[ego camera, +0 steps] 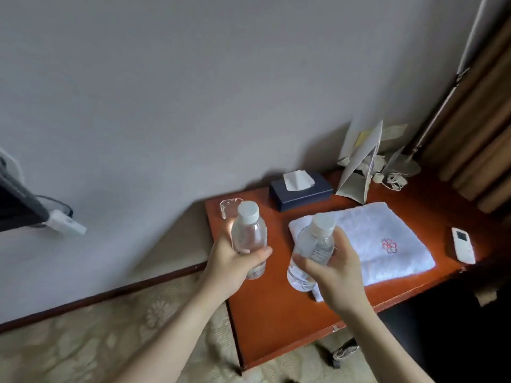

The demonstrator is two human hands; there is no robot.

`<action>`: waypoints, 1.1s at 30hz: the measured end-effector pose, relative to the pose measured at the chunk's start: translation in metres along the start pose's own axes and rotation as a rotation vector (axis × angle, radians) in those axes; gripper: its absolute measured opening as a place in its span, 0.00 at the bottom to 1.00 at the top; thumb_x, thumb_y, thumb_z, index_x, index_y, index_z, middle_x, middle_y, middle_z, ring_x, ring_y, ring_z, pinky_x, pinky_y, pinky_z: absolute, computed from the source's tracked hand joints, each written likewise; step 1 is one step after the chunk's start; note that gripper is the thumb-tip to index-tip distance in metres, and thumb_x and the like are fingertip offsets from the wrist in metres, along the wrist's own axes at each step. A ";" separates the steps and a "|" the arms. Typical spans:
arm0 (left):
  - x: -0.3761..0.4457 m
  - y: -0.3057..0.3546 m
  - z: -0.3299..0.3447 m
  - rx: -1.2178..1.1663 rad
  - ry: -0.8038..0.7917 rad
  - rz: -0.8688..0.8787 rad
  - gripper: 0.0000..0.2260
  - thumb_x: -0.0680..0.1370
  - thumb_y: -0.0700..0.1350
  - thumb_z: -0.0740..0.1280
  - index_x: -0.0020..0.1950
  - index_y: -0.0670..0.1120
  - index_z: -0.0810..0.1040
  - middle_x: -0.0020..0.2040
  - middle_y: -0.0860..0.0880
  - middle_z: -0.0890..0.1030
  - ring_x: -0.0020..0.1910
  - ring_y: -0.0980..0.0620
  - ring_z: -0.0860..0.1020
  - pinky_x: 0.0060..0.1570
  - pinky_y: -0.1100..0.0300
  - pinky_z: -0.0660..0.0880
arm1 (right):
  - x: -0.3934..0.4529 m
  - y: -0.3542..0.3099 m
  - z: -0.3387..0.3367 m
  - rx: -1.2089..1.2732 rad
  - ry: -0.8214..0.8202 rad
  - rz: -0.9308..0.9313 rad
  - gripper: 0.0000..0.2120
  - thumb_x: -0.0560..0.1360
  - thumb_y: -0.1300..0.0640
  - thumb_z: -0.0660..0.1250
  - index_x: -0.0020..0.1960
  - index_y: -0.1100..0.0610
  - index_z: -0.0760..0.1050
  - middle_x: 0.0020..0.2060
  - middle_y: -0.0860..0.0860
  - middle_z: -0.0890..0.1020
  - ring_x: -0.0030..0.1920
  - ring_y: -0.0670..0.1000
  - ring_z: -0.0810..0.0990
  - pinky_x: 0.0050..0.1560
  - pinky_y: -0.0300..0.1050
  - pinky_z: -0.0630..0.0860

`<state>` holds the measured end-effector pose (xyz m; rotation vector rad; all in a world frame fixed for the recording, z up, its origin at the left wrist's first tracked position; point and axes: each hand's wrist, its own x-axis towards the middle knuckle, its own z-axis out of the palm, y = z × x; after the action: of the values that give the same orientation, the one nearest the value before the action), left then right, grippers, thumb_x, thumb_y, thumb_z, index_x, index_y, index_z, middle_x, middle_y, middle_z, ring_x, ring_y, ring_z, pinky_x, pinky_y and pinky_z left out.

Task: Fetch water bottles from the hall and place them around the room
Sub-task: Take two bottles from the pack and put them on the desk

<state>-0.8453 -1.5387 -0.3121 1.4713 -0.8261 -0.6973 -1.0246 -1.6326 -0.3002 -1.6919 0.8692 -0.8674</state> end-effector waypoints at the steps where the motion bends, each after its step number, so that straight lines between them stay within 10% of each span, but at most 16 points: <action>1: 0.000 -0.016 0.007 0.015 0.026 -0.028 0.19 0.71 0.35 0.76 0.58 0.40 0.73 0.42 0.40 0.81 0.37 0.52 0.82 0.40 0.58 0.79 | 0.007 0.017 0.001 0.007 -0.036 0.016 0.24 0.62 0.50 0.77 0.56 0.45 0.74 0.49 0.47 0.83 0.50 0.52 0.82 0.49 0.54 0.81; 5: -0.002 -0.079 0.030 0.080 0.215 -0.130 0.22 0.68 0.39 0.77 0.57 0.46 0.73 0.49 0.42 0.81 0.48 0.44 0.82 0.52 0.51 0.78 | 0.030 0.079 0.015 0.001 -0.170 0.040 0.23 0.64 0.57 0.79 0.56 0.47 0.75 0.46 0.45 0.83 0.47 0.47 0.82 0.46 0.43 0.79; 10: -0.001 -0.150 0.042 0.103 0.341 -0.267 0.21 0.68 0.35 0.76 0.56 0.46 0.72 0.46 0.42 0.79 0.44 0.46 0.80 0.45 0.55 0.78 | 0.047 0.148 0.041 -0.029 -0.290 0.078 0.27 0.67 0.58 0.79 0.60 0.43 0.73 0.51 0.38 0.82 0.52 0.43 0.82 0.53 0.45 0.80; 19: 0.011 -0.247 0.041 0.186 0.329 -0.346 0.20 0.68 0.38 0.77 0.54 0.40 0.72 0.45 0.45 0.80 0.44 0.47 0.80 0.45 0.46 0.78 | 0.040 0.242 0.079 -0.079 -0.379 0.110 0.27 0.66 0.56 0.81 0.57 0.38 0.72 0.52 0.32 0.80 0.54 0.38 0.80 0.52 0.29 0.74; 33: -0.014 -0.301 0.019 0.346 0.112 -0.349 0.27 0.68 0.51 0.78 0.65 0.57 0.75 0.57 0.62 0.82 0.60 0.61 0.78 0.64 0.55 0.74 | 0.042 0.305 0.075 -0.179 -0.612 0.154 0.32 0.65 0.57 0.77 0.63 0.37 0.70 0.60 0.32 0.77 0.63 0.37 0.75 0.66 0.38 0.71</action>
<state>-0.8425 -1.5389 -0.6140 1.9799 -0.6288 -0.7454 -0.9832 -1.7085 -0.6049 -1.8655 0.6496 -0.1421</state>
